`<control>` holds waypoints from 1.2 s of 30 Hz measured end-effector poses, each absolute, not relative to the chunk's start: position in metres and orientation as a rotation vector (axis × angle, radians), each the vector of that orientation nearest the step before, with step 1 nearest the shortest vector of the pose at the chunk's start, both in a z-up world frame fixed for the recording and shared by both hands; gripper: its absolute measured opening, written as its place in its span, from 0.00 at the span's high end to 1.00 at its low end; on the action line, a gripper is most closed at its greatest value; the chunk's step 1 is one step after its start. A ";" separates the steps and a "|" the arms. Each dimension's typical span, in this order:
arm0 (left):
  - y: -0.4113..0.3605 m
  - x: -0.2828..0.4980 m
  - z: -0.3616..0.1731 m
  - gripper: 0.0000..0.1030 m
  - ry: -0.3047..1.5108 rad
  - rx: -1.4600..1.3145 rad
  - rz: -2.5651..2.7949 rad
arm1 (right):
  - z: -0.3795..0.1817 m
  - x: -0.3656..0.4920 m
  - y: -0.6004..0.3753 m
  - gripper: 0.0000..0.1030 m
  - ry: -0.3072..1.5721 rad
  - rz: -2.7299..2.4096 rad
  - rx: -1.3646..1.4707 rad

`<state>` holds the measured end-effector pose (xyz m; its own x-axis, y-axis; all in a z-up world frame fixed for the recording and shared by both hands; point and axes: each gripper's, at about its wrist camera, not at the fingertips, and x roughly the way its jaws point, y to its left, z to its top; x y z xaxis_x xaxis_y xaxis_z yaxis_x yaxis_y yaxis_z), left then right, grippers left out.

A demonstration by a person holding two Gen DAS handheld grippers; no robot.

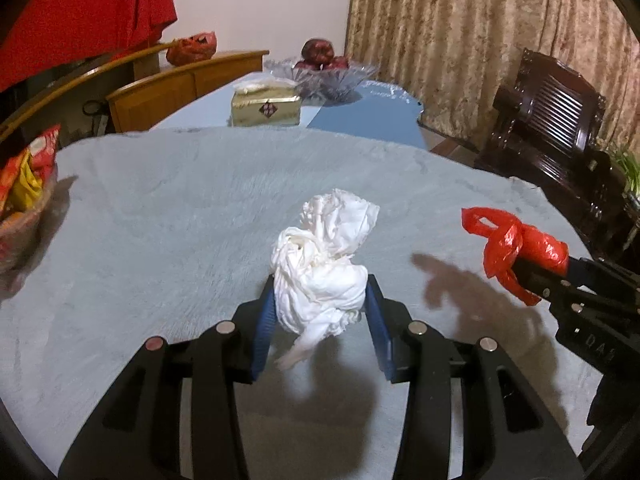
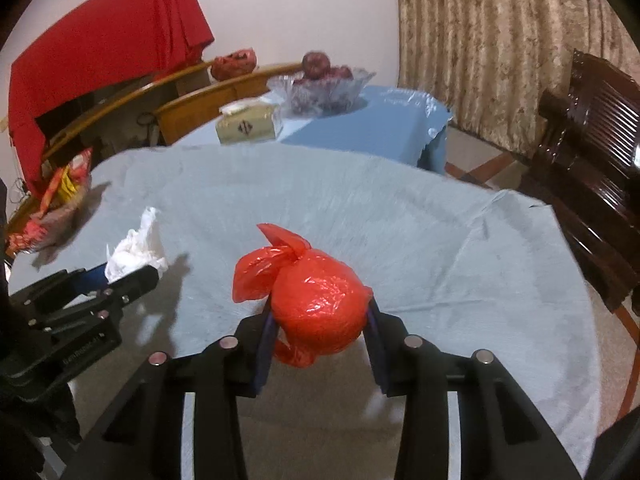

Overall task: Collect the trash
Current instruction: 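Carry the white tissue and red bag over the bin and open both tools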

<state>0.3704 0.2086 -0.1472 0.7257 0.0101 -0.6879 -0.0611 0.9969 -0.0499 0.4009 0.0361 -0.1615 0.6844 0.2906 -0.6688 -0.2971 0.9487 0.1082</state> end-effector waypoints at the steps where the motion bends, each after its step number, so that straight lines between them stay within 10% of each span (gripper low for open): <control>1: 0.205 0.367 -0.144 0.60 0.751 -0.072 0.034 | -0.154 0.394 0.031 0.61 0.733 0.326 -0.004; 36: 0.009 0.182 -0.036 0.60 0.648 -0.027 -0.189 | -0.040 0.185 -0.144 0.61 0.590 0.198 0.028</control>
<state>0.1820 0.0088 -0.0355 0.7807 -0.1834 -0.5974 0.1663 0.9825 -0.0843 0.1855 -0.1441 -0.0400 0.8125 0.1937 -0.5498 -0.1776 0.9806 0.0831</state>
